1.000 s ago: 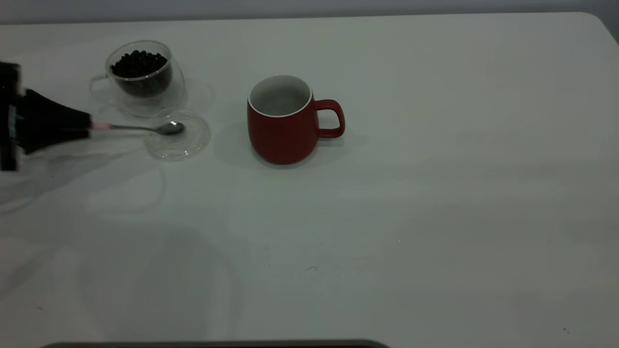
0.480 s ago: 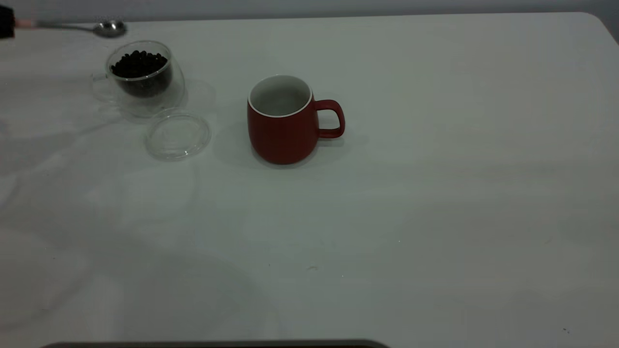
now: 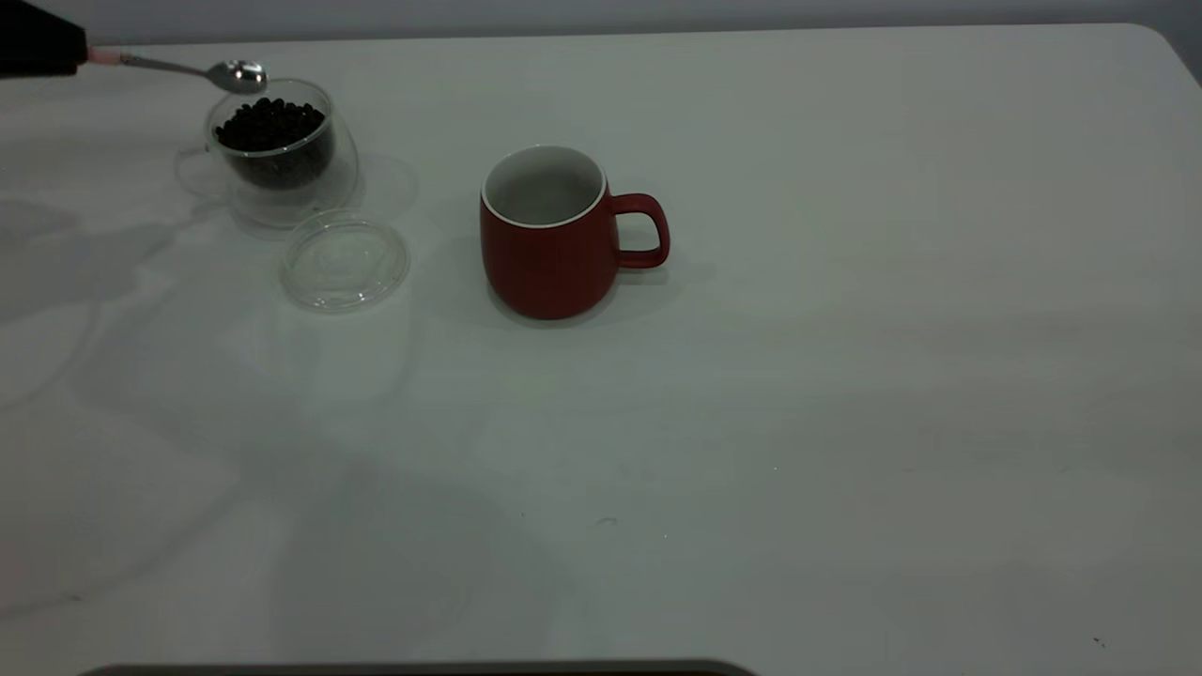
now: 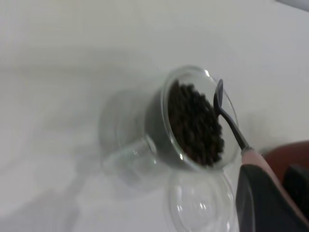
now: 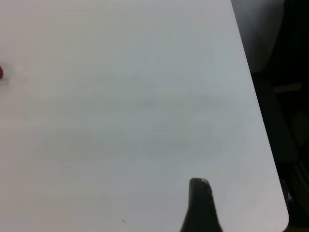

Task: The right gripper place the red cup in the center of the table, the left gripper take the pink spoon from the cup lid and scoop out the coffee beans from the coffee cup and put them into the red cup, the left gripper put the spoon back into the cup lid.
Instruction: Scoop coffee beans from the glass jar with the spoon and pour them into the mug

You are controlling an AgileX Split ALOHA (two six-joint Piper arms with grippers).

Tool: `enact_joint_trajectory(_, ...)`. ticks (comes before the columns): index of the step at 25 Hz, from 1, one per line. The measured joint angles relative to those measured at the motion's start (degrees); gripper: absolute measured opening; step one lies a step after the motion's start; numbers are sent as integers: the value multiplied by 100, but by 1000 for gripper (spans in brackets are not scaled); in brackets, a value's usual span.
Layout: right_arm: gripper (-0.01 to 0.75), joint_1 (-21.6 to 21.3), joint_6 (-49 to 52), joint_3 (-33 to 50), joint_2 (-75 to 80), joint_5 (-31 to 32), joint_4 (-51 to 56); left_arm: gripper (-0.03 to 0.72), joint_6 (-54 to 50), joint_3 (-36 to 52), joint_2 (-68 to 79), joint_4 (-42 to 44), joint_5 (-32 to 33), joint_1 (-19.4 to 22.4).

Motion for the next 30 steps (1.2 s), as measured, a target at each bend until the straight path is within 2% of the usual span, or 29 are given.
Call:
enact_joint_trajectory(10, 591, 0, -6, 0, 0, 0, 0, 119, 12, -689, 764, 99, 0, -165)
enact_joint_trajectory(18, 591, 0, 0, 0, 0, 0, 0, 119, -137, -816, 1051, 137, 77, -235)
enact_joint_trajectory(30, 591, 0, 0, 0, 0, 0, 0, 119, -1316, -816, 1063, 240, 493, 19)
